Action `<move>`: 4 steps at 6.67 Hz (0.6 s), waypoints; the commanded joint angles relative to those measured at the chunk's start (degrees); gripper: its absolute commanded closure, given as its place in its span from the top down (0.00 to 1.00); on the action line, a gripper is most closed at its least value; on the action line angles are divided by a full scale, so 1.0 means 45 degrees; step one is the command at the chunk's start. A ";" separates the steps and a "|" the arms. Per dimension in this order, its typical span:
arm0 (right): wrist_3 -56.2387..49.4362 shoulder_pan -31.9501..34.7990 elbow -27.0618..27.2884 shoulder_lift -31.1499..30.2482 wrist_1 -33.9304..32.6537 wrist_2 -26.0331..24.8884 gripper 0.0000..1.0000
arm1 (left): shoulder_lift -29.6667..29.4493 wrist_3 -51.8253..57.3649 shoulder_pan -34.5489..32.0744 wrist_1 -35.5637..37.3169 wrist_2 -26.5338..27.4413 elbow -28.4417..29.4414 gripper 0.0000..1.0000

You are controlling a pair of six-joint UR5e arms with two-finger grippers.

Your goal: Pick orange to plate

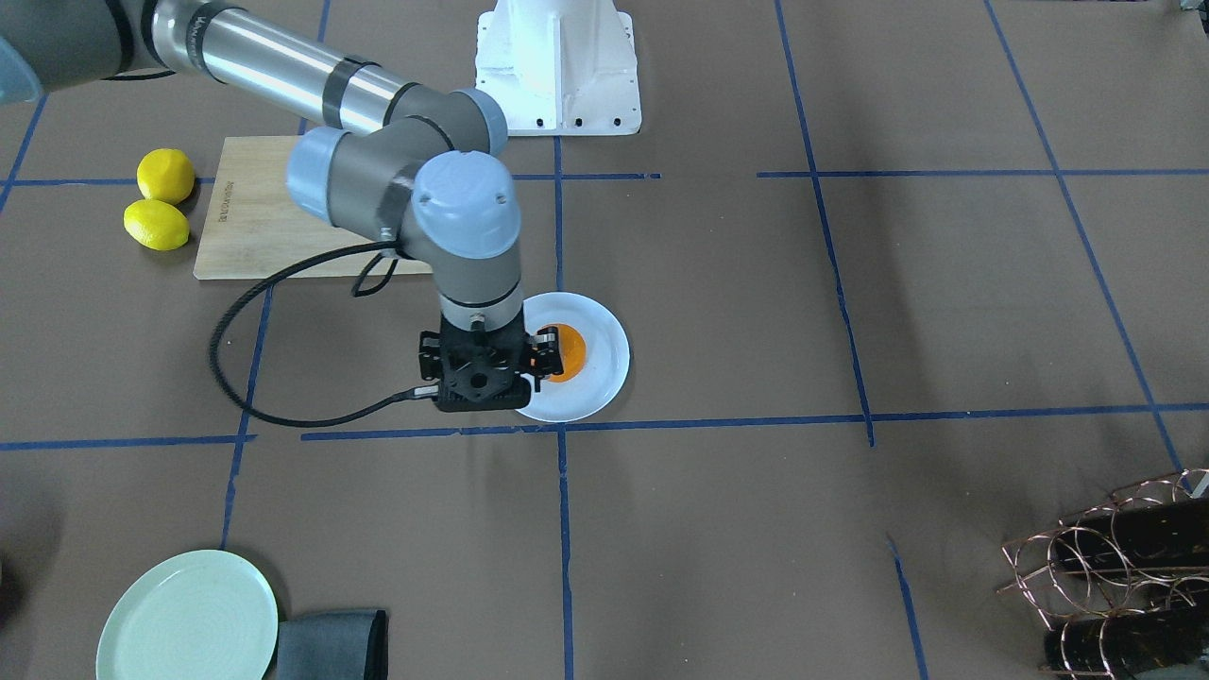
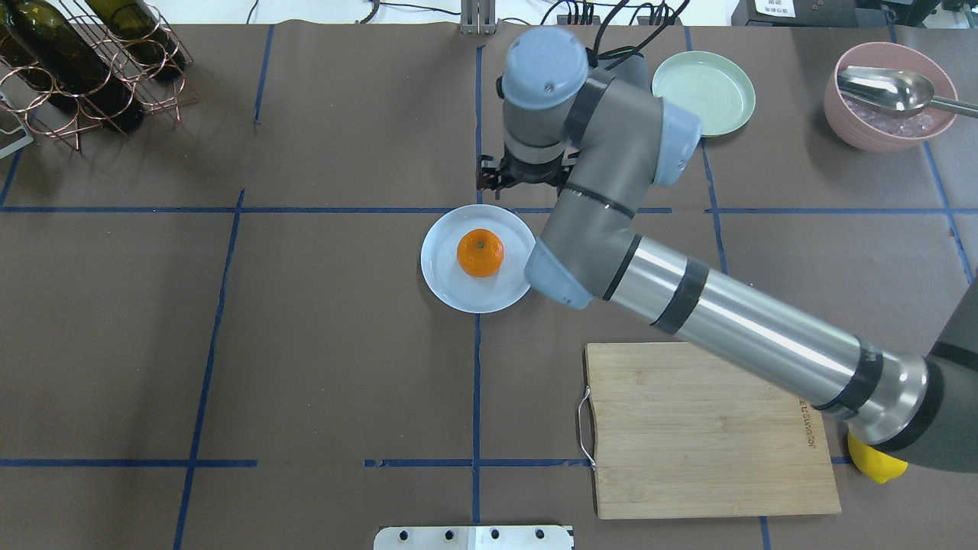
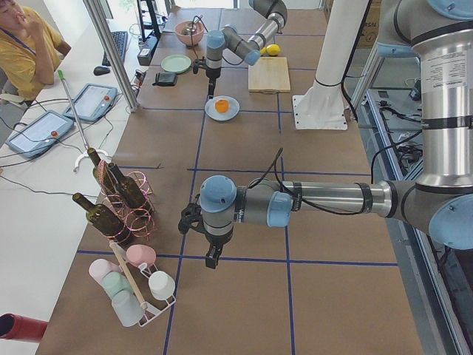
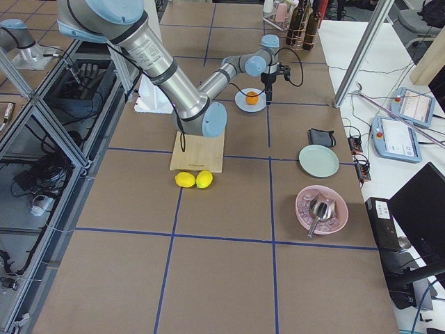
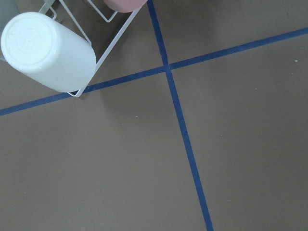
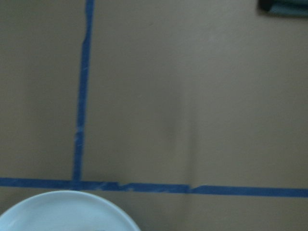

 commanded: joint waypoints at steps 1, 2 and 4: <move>-0.5177 0.3104 0.2545 -0.2438 -0.1923 0.1971 1.00 | -0.0005 -0.0111 0.0000 0.0141 0.0029 0.0078 1.00; -0.7582 0.4668 0.3061 -0.3690 -0.1947 0.3393 1.00 | -0.0353 -0.0112 0.0020 0.1940 0.0029 -0.0153 1.00; -1.2115 0.7192 0.3552 -0.6287 -0.1928 0.4227 1.00 | -0.0943 0.0044 -0.0058 0.3442 0.0029 -0.0641 1.00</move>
